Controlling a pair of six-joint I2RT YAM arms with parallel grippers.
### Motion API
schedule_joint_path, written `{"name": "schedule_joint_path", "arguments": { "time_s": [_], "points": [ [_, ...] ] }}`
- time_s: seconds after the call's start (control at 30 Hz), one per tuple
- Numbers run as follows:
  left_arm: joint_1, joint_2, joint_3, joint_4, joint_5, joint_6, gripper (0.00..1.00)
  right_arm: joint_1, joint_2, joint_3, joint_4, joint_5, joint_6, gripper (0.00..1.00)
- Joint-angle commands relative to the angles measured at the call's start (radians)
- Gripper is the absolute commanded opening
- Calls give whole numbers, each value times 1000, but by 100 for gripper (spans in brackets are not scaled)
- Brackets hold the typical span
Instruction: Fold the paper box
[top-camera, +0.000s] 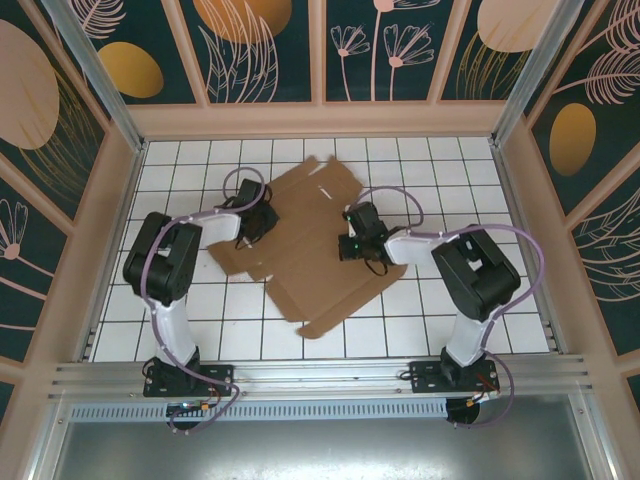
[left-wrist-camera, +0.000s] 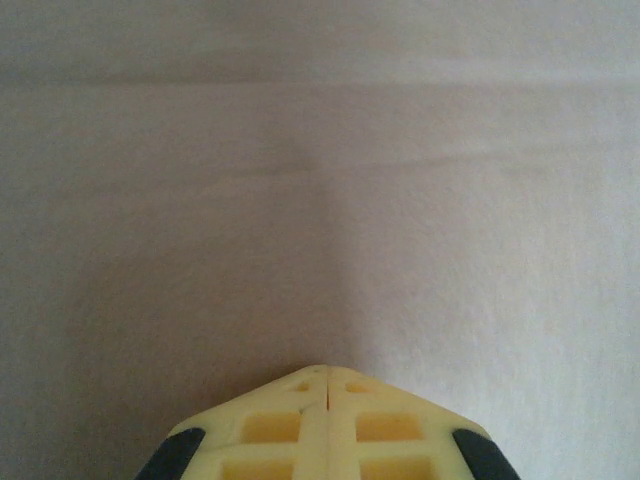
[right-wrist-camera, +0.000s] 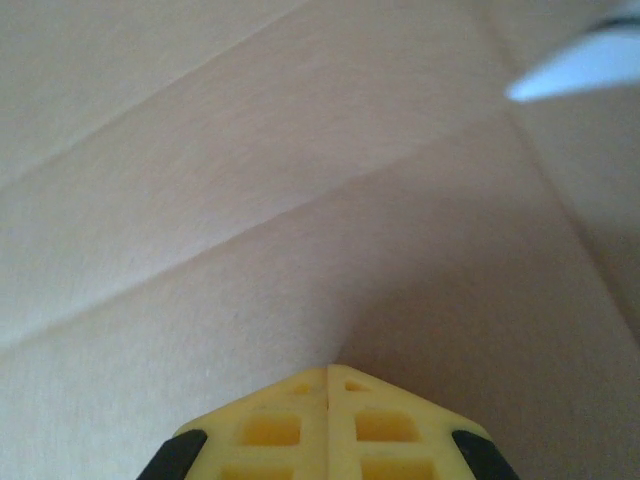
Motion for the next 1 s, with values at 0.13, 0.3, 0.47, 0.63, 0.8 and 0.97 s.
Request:
{"name": "schedule_joint_path", "arguments": {
  "time_s": [0.13,0.3,0.47,0.63,0.8,0.97],
  "points": [
    [-88,243,315,-188,84,153,0,201,49,-15,10,-230,77,0],
    [-110,216,351,-149,144,195,0,202,3,22,166,-373,158,0],
    [-77,32,291,-61,178,248,0,158,-210,-60,228,-361,162,0],
    [-71,-136,192,-30,202,229,3,67,-382,-151,222,-218,168,0],
    [-72,-240,-66,2,201,105,0,-38,-311,-63,91,-113,144,0],
    [-72,-320,-327,38,154,26,0,-82,-78,131,-11,-61,51,0]
  ]
}}
